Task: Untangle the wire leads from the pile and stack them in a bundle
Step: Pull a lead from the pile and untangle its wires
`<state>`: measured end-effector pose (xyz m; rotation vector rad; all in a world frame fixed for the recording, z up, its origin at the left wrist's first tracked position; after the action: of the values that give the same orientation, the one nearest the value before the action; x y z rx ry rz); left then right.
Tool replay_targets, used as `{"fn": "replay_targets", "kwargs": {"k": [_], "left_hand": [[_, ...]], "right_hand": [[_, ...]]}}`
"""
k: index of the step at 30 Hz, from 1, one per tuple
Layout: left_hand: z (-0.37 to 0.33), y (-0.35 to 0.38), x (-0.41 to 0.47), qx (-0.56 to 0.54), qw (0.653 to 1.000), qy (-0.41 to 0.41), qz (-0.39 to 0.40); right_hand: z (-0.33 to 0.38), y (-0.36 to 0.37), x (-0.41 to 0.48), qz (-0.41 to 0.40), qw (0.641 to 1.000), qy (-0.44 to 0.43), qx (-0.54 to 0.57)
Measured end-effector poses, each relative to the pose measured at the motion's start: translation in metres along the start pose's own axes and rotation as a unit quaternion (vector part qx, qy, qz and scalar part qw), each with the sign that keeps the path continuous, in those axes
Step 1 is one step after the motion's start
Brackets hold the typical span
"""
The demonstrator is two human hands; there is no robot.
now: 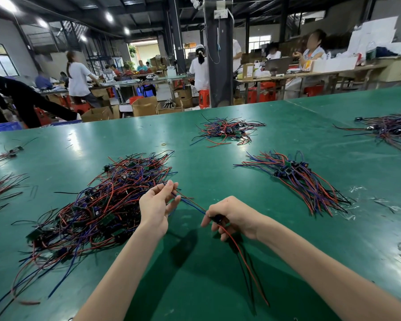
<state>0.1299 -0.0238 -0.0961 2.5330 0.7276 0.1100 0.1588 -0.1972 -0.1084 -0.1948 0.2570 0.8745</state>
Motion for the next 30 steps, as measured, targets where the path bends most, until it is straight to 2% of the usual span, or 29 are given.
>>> {"fn": "replay_targets", "kwargs": {"k": [11, 16, 23, 30], "left_hand": [[-0.001, 0.001, 0.005, -0.042, 0.999, 0.009, 0.032], [0.002, 0.004, 0.007, -0.026, 0.998, -0.003, 0.055], [0.008, 0.002, 0.006, -0.021, 0.998, -0.034, 0.047], [0.010, 0.008, 0.008, -0.030, 0.997, -0.031, 0.071]], "right_hand": [[-0.004, -0.001, 0.002, -0.004, 1.000, 0.006, -0.004], [-0.005, -0.002, 0.003, -0.006, 1.000, 0.010, 0.001], [-0.003, -0.004, 0.002, -0.006, 1.000, 0.001, 0.005], [-0.004, -0.004, 0.003, -0.002, 1.000, -0.001, -0.001]]}}
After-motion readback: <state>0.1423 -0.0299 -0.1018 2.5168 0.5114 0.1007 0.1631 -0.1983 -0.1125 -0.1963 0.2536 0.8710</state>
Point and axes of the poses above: each hand's wrist, its own x-axis towards the middle knuckle, its own y-axis out of the palm, z = x × y, the point moved 10 cm from there along x, towards the middle knuckle, and after that the axes turned 8 degrees about z, right-handed, at the moved point
